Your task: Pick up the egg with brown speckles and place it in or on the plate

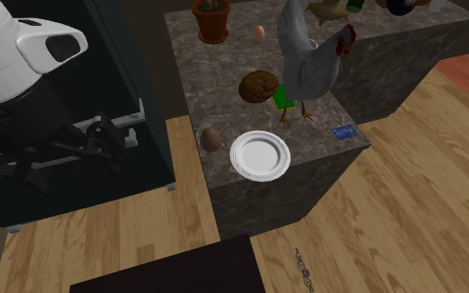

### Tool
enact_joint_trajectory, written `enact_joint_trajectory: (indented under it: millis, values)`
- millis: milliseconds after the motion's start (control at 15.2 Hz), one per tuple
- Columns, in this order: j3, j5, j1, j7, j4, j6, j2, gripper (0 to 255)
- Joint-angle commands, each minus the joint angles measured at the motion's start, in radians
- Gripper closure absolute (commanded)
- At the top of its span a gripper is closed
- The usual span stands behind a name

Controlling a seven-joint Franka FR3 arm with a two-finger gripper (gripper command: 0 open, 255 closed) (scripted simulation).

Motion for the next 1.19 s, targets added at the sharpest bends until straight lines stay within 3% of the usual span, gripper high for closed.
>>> enact_joint_trajectory:
  millis: [0,594,1122]
  values:
    - [0.000,0.000,0.000,0.000,0.000,0.000,0.000,0]
    - [-0.163,-0.039,-0.028,-0.222,-0.019,0.242,0.213,0]
    - [-0.294,0.018,-0.028,-0.440,0.072,0.420,0.488,0]
